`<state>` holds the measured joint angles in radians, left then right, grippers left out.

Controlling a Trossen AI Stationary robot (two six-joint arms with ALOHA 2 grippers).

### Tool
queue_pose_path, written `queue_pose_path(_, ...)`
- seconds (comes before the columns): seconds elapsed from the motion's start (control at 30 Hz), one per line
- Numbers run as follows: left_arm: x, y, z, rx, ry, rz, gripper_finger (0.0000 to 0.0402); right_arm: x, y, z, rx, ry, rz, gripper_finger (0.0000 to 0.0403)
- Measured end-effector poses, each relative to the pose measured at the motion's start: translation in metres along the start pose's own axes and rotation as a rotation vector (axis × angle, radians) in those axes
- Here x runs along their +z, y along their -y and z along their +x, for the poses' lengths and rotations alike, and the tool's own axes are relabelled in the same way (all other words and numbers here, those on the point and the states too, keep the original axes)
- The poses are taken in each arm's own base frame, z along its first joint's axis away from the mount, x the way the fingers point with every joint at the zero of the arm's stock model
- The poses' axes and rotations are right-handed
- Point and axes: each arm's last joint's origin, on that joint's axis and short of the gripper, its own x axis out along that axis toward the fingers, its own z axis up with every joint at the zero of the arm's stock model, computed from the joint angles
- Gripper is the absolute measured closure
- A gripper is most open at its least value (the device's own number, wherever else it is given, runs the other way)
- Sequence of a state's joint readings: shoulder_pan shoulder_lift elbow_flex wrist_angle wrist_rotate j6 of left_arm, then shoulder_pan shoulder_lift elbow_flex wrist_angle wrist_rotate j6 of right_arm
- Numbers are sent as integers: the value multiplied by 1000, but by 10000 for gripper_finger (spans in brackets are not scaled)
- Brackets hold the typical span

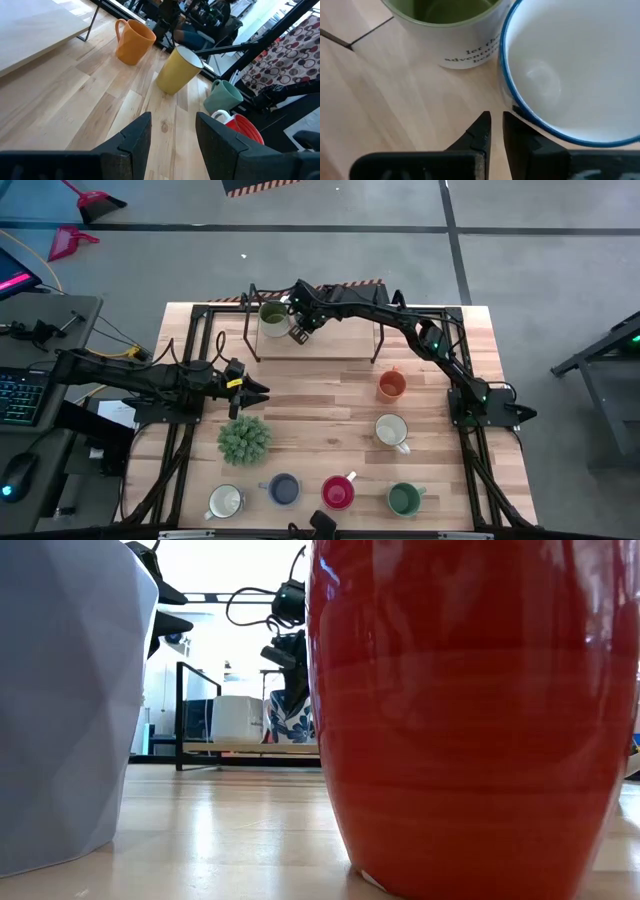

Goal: Place coffee mugs
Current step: Put the top blue mug on the shelf, then put the blue mug on the shelf aligned with the other white mug

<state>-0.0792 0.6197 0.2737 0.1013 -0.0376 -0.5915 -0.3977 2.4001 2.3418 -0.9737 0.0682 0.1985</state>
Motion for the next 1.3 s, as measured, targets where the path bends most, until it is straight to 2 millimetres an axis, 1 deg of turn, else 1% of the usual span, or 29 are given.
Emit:
queue_pose_path(0.13,0,0,0,0,0,0,259,-2,-10,-1,91,-20,-12,371)
queue_pose_path(0.2,0,0,0,0,0,0,259,-5,-19,-7,146,-43,-29,371)
queue_pose_path(0.23,0,0,0,0,0,0,259,-6,-24,-13,169,-43,-52,371)
queue_pose_path(0.3,0,0,0,0,-1,8,259,-8,-34,-33,186,-43,-123,371)
queue_pose_path(0.37,0,0,0,0,-1,23,259,-10,-42,-61,184,-26,-205,371)
queue_pose_path(0.5,0,0,0,0,0,59,259,-16,-50,-113,155,6,-322,371)
queue_pose_path(0.57,0,0,0,-1,-2,70,259,-20,-47,-137,140,2,-341,371)
queue_pose_path(0.7,0,0,0,-2,-4,72,259,-36,-34,-182,126,-69,-372,371)
queue_pose_path(0.8,0,0,0,-3,-4,71,259,-47,-23,-219,109,-78,-370,371)
queue_pose_path(0.97,0,0,0,-4,-2,69,259,-70,-3,-287,57,2,-349,371)
queue_pose_path(1.1,0,0,0,-4,-2,62,259,-89,11,-339,58,131,-311,371)
queue_pose_path(1.17,0,0,0,-4,-2,61,259,-99,17,-356,38,172,-299,371)
queue_pose_path(1.2,0,0,0,-4,-2,60,259,-105,20,-360,28,174,-291,371)
queue_pose_path(1.27,0,0,0,1,2,48,259,-119,25,-358,-15,150,-268,371)
queue_pose_path(1.3,0,0,0,3,2,43,259,-126,27,-352,-32,133,-259,371)
